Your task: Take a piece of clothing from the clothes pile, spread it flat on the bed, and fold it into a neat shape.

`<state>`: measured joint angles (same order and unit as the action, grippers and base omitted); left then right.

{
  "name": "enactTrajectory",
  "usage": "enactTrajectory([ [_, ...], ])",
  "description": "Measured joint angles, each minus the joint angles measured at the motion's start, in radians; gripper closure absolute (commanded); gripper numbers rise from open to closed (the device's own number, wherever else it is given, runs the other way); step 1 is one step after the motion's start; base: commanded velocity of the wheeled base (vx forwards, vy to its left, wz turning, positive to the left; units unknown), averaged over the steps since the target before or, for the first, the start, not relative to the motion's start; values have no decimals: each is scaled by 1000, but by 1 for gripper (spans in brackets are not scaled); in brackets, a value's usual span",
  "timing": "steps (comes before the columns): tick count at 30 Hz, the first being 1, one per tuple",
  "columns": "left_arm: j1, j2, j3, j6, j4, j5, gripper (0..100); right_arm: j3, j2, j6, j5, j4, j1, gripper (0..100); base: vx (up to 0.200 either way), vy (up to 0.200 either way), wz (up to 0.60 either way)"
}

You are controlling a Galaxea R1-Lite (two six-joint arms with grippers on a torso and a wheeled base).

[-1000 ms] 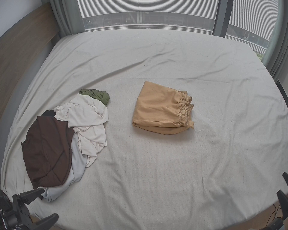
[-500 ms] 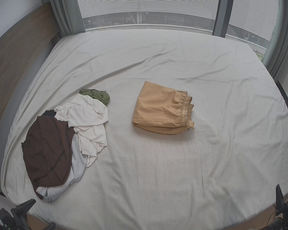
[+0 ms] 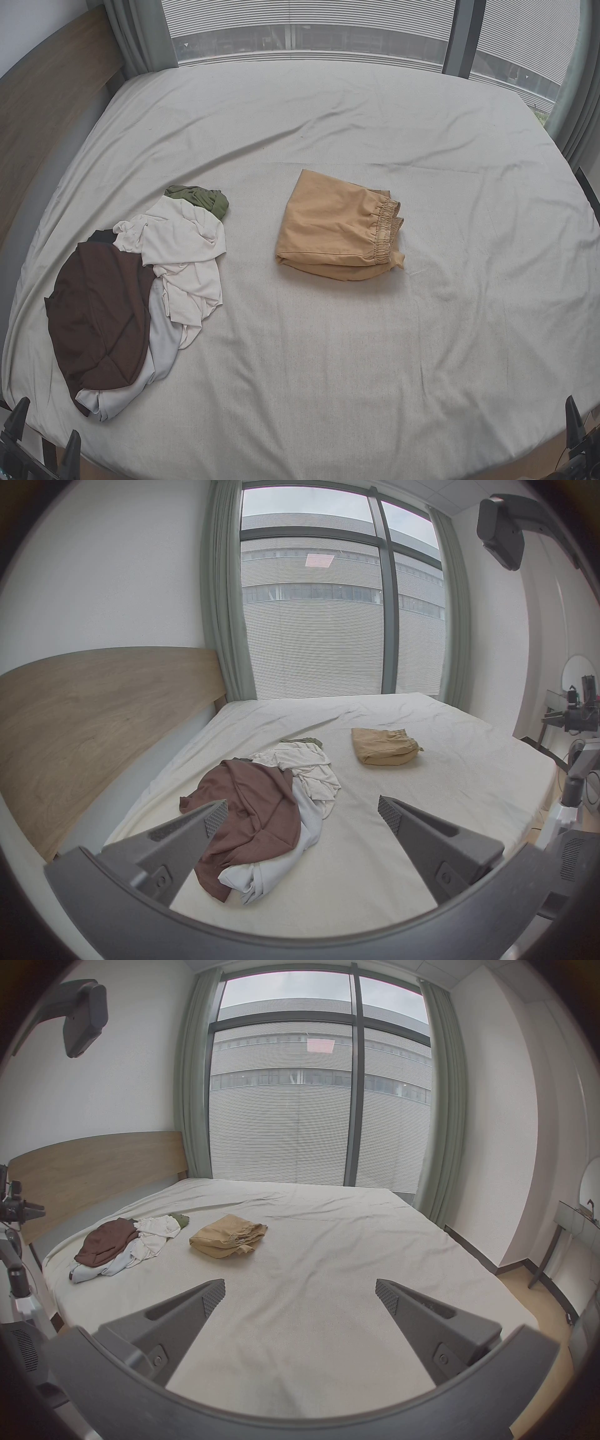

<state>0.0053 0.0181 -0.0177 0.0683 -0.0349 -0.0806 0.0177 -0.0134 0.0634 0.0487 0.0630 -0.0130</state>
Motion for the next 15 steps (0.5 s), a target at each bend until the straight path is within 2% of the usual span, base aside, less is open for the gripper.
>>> enactTrajectory([
  [8, -1, -3, 0, -37, 31, 16, 0, 0, 0, -101, 27, -5, 2, 0, 0, 0, 0],
  [12, -1, -3, 0, -41, 34, 19, 0, 0, 0, -54, 31, -3, 2, 0, 0, 0, 0],
  [15, -1, -3, 0, -43, 35, 19, 0, 0, 0, -25, 68, 2, 1, 0, 0, 0, 0],
])
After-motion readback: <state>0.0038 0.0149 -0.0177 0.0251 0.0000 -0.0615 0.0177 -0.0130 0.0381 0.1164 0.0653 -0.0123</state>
